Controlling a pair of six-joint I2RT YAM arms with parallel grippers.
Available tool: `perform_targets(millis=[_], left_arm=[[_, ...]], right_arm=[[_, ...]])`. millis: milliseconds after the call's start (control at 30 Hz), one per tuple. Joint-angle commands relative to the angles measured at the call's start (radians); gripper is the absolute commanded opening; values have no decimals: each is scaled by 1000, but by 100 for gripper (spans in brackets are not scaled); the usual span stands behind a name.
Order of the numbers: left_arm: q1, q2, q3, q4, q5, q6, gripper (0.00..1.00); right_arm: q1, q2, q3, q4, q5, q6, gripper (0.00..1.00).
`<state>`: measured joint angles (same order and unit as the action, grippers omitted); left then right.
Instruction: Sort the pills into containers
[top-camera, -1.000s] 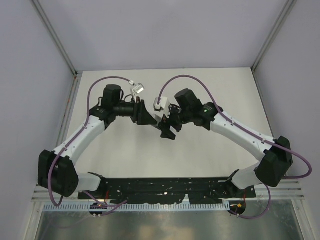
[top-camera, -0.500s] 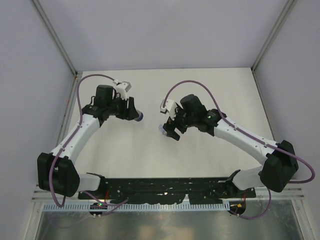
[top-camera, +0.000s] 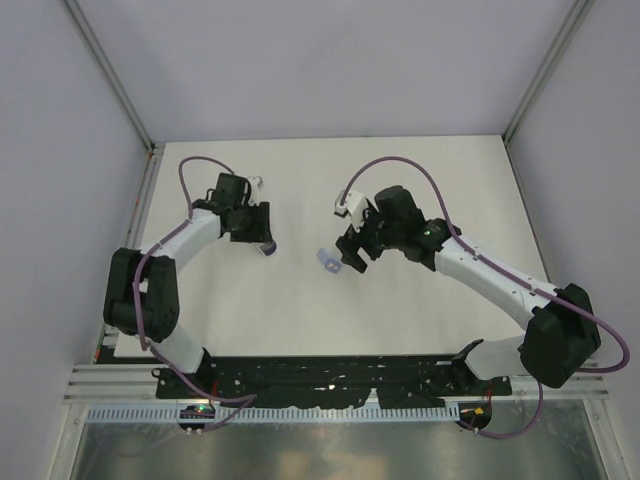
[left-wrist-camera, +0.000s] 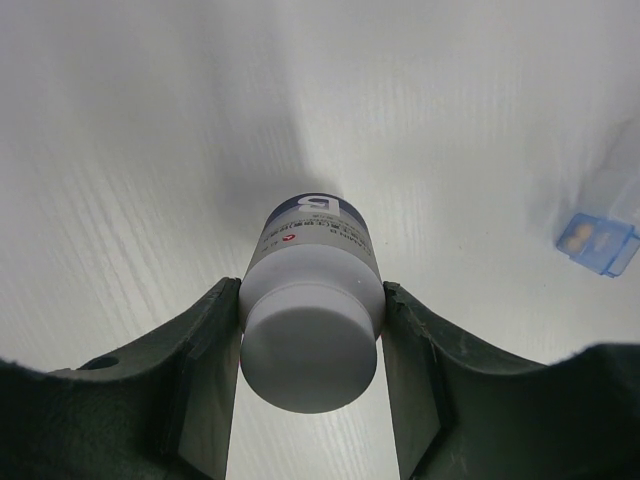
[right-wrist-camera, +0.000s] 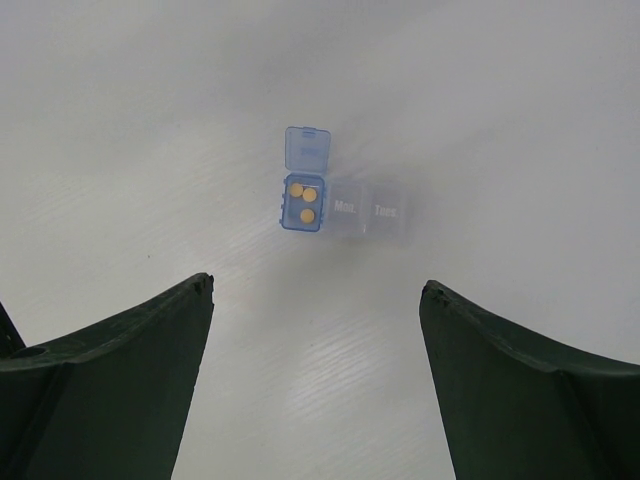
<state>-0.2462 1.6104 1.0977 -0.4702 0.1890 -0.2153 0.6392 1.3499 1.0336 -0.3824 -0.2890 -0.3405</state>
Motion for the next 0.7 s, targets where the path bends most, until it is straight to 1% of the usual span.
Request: perform_targets(millis=[0,233,400,533,667], left_arm=[[4,17,42,18,-37,-19,0],[4,39,37,25,-57,8,0],[4,65,42,15,-42,7,18],[4,71,42,15,-57,7,32],[2,63,37,19,-60,10,43]], right_arm=[[-12,-28,-12,59,2,9,88],[-15,-6,-12,59,-12,8,88],[-18,6,-10,57,-16,3,88],[-19,8,-12,57,-24,3,88],[-21,9,-14,56,-29,3,88]])
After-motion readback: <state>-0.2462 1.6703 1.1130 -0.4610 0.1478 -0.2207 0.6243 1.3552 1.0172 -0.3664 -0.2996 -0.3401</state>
